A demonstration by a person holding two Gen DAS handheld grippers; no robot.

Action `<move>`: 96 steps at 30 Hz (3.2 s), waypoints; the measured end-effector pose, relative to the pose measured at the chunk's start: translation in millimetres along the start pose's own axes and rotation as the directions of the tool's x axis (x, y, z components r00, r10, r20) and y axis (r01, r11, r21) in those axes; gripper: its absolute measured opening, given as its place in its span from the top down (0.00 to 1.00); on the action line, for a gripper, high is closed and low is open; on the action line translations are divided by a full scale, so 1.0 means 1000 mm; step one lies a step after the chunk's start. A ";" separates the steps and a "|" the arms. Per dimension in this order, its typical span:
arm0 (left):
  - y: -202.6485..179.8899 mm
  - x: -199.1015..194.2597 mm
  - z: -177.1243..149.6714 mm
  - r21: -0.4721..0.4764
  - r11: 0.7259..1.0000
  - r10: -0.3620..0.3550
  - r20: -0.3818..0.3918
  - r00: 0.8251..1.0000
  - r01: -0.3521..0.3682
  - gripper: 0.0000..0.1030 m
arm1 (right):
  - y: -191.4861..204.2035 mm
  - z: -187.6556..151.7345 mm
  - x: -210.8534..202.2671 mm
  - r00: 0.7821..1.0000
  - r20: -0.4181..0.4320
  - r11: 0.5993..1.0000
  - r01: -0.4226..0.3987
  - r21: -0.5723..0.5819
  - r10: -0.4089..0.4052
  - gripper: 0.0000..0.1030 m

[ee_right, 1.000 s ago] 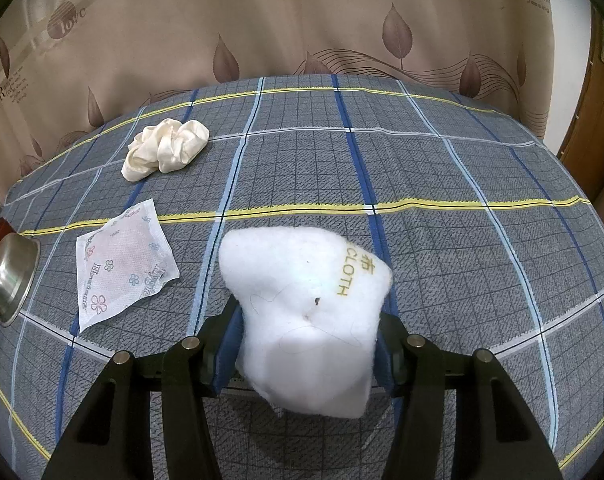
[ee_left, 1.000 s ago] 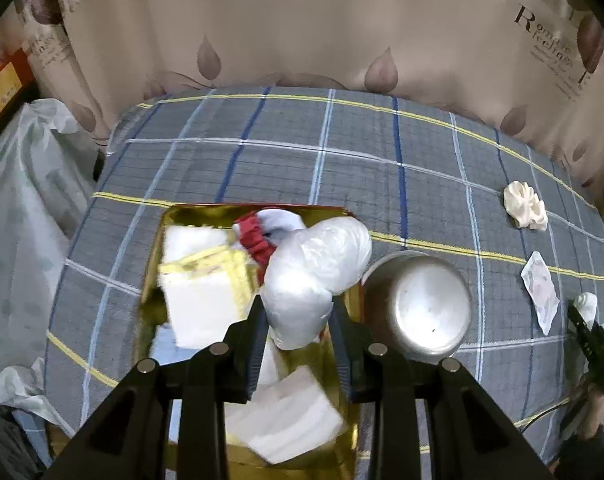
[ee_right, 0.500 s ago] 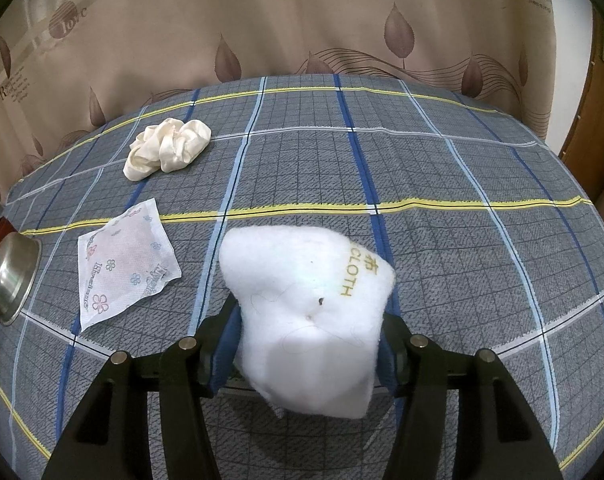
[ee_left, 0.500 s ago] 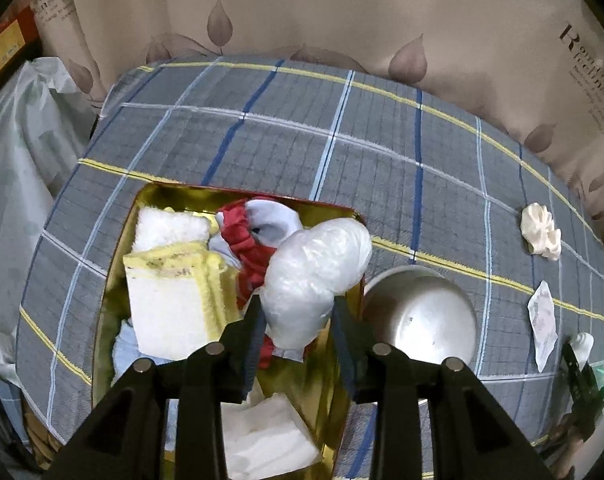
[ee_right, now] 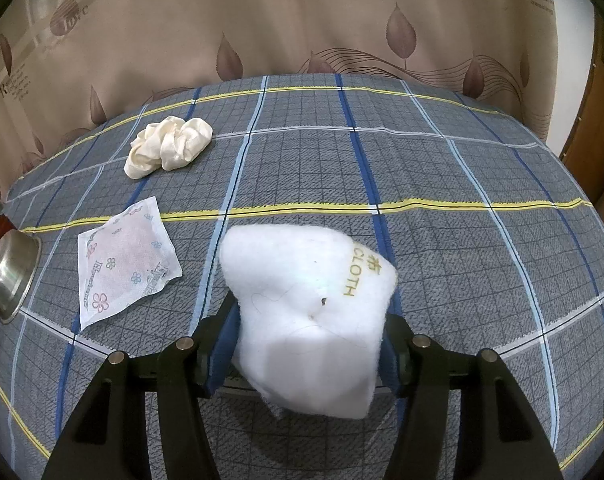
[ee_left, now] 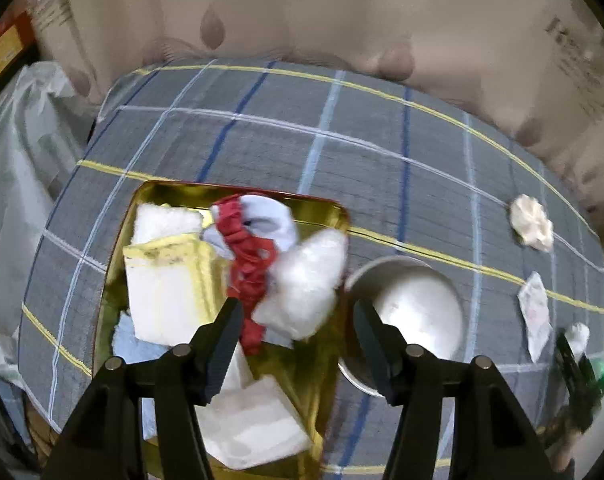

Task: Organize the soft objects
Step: 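Carry the wrapped ball with the left tool into the gold tray and release, then withdraw the open left tool from the tray, then carry the CLOTH-printed cloth with the right tool into the tray and release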

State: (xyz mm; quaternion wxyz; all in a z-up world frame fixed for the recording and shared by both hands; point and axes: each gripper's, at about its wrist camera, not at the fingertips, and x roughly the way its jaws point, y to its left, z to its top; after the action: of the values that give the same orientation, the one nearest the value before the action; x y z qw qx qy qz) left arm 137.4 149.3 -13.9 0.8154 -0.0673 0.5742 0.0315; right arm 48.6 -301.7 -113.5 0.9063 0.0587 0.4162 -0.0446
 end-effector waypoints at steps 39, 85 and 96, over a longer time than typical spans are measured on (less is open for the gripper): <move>0.081 -0.054 -0.121 0.006 0.969 0.236 0.266 0.934 -0.247 0.43 | 0.007 0.001 0.002 0.999 -0.011 0.998 0.051 -0.043 -0.051 0.43; 0.167 -0.075 -0.148 -0.339 0.914 0.330 0.301 0.895 -0.223 0.43 | 0.202 -0.007 -0.079 0.963 -0.057 0.916 -0.268 -0.298 0.263 0.69; 0.190 -0.076 -0.155 -0.395 0.888 0.357 0.268 0.895 -0.236 0.43 | 0.340 -0.017 -0.100 0.888 -0.140 0.755 -0.448 -0.478 0.438 0.69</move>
State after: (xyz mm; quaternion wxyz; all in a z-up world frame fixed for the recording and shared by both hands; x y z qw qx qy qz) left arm -56.8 316.3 -8.0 0.8602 -0.1164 0.4163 0.2706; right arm 14.6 39.9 -24.7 0.8706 -0.0796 0.3964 0.2804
